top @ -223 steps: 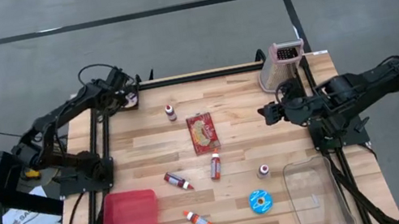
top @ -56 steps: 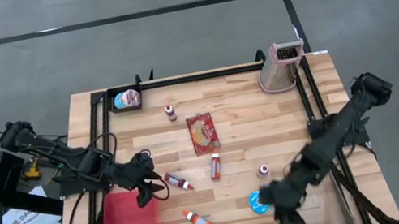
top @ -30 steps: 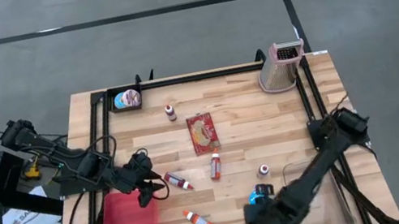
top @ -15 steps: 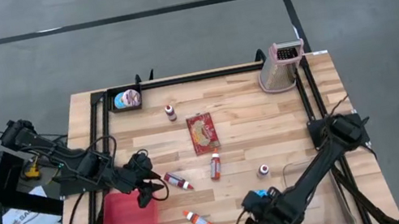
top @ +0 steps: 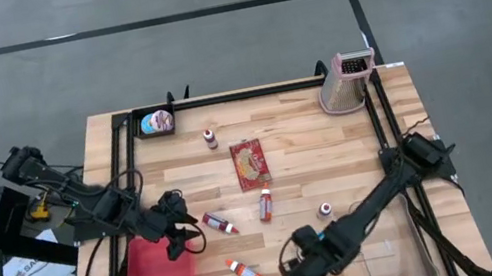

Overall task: Pick & Place Food Item
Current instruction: Put the blue donut into the black bin

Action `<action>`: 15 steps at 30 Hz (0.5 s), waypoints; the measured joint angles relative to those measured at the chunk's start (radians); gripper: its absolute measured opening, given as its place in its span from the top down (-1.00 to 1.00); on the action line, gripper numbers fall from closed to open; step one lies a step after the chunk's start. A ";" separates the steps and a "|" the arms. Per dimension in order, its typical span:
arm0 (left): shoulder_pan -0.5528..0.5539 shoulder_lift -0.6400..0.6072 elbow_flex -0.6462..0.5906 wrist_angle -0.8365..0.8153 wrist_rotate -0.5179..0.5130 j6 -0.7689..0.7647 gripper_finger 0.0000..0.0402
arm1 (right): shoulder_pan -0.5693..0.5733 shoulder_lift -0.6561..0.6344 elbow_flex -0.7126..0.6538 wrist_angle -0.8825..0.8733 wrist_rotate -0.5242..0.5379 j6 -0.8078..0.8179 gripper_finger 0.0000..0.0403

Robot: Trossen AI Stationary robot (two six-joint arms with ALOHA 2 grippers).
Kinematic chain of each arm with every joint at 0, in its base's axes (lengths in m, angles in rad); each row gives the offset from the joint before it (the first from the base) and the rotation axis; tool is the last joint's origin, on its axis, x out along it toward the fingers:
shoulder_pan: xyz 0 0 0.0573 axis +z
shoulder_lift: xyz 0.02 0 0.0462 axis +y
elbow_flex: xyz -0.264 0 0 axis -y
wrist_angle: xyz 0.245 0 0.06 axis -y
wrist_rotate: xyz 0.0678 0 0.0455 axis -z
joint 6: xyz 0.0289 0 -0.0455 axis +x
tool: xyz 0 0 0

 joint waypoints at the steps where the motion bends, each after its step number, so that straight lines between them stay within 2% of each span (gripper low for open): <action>1: -0.004 0.000 0.000 0.000 0.000 0.000 0.07 | -0.011 0.000 0.000 -0.008 0.003 0.004 -0.17; 8: -0.026 0.000 0.000 0.000 0.000 0.003 0.07 | -0.056 0.002 0.000 -0.158 0.003 0.010 -0.17; 15: -0.041 0.000 0.000 0.000 0.000 0.003 0.07 | -0.054 0.024 0.002 -0.172 -0.001 -0.006 -0.17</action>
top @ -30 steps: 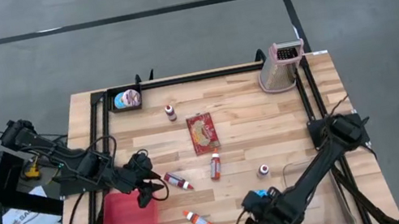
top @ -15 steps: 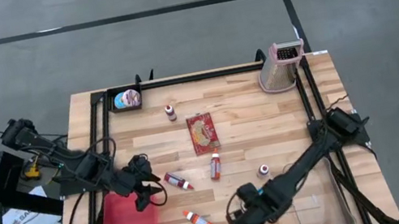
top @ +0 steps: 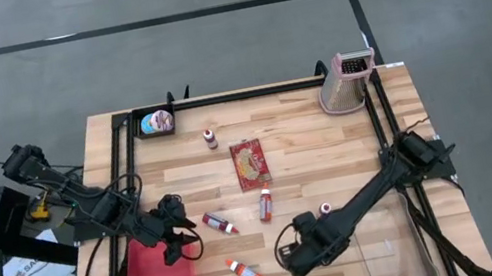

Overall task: Pick & Place Food Item
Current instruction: Put the blue donut into the black bin

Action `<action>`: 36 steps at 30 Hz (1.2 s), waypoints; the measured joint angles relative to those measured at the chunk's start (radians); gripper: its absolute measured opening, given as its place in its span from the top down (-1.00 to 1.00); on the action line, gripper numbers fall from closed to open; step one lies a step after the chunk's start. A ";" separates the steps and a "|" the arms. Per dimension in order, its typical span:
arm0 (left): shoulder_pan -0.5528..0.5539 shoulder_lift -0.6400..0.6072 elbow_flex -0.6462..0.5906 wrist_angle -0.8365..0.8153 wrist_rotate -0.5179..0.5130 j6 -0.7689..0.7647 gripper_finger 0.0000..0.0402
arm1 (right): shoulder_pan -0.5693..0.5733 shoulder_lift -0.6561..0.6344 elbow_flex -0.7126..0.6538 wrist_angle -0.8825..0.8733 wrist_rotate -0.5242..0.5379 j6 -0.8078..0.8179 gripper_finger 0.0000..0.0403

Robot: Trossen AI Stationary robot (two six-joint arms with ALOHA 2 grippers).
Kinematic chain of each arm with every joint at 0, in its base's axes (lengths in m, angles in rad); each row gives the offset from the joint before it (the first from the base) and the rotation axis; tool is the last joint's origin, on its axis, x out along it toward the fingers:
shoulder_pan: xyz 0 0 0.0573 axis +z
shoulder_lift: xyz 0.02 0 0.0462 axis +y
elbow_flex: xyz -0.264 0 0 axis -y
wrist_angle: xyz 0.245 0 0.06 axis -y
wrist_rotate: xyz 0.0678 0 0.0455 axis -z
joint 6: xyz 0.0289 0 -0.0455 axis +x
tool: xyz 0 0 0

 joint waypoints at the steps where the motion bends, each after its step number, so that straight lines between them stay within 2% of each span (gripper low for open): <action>1: 0.000 0.000 0.000 0.000 0.000 0.000 0.07 | 0.001 0.011 -0.003 -0.006 -0.001 -0.001 -0.17; 9: 0.000 -0.001 0.000 -0.001 0.005 -0.003 0.07 | 0.011 0.109 -0.002 0.114 -0.020 -0.014 -0.17; 19: 0.001 -0.002 0.000 0.001 0.006 -0.031 0.07 | 0.027 0.094 0.035 0.104 0.017 -0.017 -0.17; 23: 0.001 -0.002 0.000 0.001 0.004 -0.034 0.07 | 0.039 0.093 0.094 0.018 0.053 -0.022 -0.17; 27: 0.001 -0.002 0.000 0.001 -0.005 -0.034 0.07 | 0.043 0.092 0.096 -0.087 0.059 -0.022 -0.17; 36: 0.004 -0.002 0.000 0.001 -0.008 -0.035 0.07 | 0.046 0.092 0.096 -0.163 0.070 -0.063 -0.17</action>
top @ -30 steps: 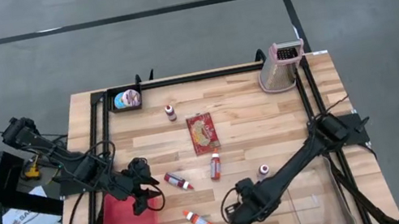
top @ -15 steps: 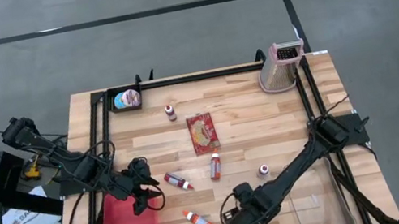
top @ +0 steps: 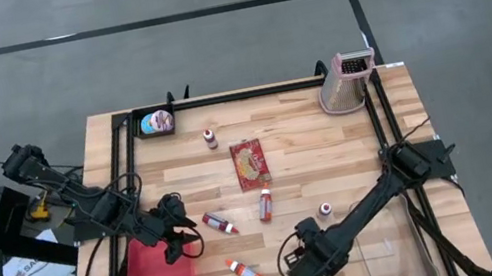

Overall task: Pick & Place Food Item
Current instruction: Put the blue donut into the black bin

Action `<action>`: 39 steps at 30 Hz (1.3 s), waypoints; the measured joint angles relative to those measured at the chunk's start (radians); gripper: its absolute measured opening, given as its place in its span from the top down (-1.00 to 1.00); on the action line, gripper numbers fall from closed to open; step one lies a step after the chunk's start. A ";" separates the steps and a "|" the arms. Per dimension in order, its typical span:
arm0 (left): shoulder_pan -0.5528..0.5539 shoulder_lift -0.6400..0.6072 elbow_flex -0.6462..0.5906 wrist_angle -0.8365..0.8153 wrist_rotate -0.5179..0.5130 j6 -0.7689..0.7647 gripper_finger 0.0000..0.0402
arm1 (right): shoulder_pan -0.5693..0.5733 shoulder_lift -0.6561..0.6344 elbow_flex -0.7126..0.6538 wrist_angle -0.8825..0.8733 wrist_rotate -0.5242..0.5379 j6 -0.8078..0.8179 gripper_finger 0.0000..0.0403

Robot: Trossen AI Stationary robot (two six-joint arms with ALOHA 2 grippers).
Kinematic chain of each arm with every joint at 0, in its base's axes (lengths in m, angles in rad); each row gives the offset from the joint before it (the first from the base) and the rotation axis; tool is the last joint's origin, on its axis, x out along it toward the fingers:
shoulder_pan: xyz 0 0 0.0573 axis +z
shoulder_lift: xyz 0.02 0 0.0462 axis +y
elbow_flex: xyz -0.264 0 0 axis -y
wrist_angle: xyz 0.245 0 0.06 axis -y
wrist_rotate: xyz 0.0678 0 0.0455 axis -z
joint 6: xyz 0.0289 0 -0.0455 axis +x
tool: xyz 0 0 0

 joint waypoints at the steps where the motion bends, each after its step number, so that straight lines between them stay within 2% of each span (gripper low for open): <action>1: 0.000 0.000 0.000 0.000 -0.002 0.000 0.07 | -0.001 0.000 0.000 0.005 0.006 -0.007 -0.17; 29: 0.000 0.000 0.000 -0.001 0.000 0.007 0.07 | -0.005 0.040 0.000 0.014 -0.005 -0.038 -0.17; 34: 0.000 0.000 0.000 -0.001 0.003 0.020 0.07 | -0.004 0.083 0.000 0.069 -0.041 -0.053 -0.17; 39: 0.000 0.000 0.000 -0.001 0.003 0.020 0.07 | 0.002 0.084 0.000 0.046 -0.047 -0.049 -0.17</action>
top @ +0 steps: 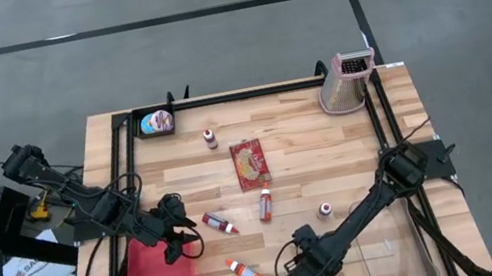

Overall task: Pick & Place Food Item
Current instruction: Put the blue donut into the black bin

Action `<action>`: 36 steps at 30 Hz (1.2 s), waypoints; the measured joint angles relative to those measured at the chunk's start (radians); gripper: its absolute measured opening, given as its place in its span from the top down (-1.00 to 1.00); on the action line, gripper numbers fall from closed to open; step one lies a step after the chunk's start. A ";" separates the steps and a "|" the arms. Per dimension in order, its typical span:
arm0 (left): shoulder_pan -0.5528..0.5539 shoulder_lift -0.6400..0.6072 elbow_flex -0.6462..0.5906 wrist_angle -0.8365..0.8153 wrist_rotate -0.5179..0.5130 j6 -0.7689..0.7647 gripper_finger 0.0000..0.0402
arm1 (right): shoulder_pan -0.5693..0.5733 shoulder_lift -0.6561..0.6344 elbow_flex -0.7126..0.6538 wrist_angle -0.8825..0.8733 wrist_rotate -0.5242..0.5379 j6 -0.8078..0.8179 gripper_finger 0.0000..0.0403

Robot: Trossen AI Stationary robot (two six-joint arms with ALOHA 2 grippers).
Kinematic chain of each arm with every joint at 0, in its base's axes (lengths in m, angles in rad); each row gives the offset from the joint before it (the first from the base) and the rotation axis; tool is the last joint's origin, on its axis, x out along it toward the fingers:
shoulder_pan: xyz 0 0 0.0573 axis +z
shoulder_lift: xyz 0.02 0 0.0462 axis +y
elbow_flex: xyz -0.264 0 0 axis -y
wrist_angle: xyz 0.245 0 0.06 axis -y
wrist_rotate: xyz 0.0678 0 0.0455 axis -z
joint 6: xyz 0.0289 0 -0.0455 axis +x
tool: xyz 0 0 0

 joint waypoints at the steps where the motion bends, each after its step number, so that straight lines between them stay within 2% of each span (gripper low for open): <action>1: 0.000 0.000 0.000 0.000 0.000 0.000 0.07 | 0.000 0.000 0.000 -0.014 0.000 0.000 -0.17; 11: 0.000 0.000 0.000 0.000 0.005 0.005 0.07 | 0.005 0.000 -0.001 -0.015 0.012 0.000 -0.17; 24: 0.000 0.000 0.000 0.000 0.005 0.007 0.07 | 0.003 -0.001 -0.084 0.111 0.010 0.011 -0.17; 31: 0.000 0.000 0.000 0.000 0.005 0.007 0.07 | -0.004 -0.001 -0.085 0.118 0.003 0.030 -0.16; 36: 0.000 0.000 0.000 0.000 0.005 0.007 0.07 | -0.014 -0.001 -0.085 0.120 0.003 0.042 -0.05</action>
